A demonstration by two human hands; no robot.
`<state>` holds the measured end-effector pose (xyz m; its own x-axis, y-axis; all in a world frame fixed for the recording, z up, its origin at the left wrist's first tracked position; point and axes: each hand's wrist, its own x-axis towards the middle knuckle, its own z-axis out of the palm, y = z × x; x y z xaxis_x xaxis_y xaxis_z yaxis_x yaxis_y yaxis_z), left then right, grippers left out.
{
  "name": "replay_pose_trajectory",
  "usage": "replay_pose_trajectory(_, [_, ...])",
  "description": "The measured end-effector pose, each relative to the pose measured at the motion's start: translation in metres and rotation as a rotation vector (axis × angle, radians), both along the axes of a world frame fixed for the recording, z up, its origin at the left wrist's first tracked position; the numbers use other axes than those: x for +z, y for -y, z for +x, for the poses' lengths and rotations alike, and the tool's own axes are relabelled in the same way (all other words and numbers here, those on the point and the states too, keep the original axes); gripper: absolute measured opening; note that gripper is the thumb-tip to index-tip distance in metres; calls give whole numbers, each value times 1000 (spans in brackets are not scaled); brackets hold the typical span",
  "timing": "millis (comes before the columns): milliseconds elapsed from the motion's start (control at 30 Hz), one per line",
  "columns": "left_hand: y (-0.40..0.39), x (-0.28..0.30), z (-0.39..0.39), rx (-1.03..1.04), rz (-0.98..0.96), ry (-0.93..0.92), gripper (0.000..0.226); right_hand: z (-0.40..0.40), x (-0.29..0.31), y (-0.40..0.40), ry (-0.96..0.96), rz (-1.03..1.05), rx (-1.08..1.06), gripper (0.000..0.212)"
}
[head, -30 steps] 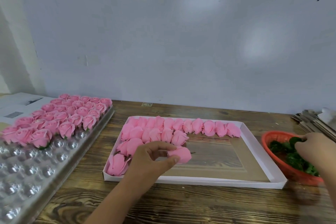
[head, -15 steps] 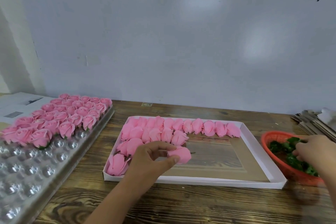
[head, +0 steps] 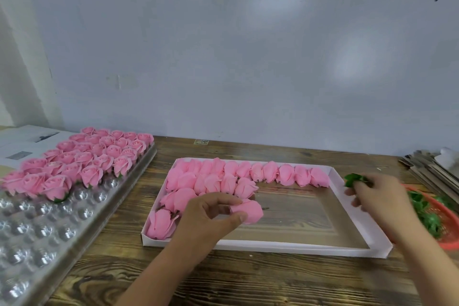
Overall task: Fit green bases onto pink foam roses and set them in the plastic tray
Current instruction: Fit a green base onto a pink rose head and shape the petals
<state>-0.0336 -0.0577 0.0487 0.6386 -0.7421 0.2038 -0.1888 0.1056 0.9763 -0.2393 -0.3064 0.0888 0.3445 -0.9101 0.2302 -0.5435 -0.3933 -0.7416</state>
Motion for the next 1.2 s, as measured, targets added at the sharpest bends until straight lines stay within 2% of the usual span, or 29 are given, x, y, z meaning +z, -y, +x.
replay_pose_trajectory(100, [0, 0, 0, -13, 0, -14, 27, 31, -3, -34, 89, 51, 115, 32])
replay_pose_trajectory(233, [0, 0, 0, -10, -1, -58, 25, 65, -15, -71, -20, 59, 244, 34])
replay_pose_trajectory(400, [-1, 0, 0, -21, -10, -95, 25, 85, -18, -97, 14, 50, 391, 43])
replay_pose_trajectory(867, [1, 1, 2, 0, -60, -158, 29, 65, -13, -113, 351, 508, 668, 52])
replay_pose_trajectory(1000, [1, -1, 1, 7, -60, -159, 27, 64, -17, -114, 387, 549, 690, 43])
replay_pose_trajectory(1200, [1, -2, 3, 28, -50, -173, 32, 67, -24, -114, 451, 542, 599, 32])
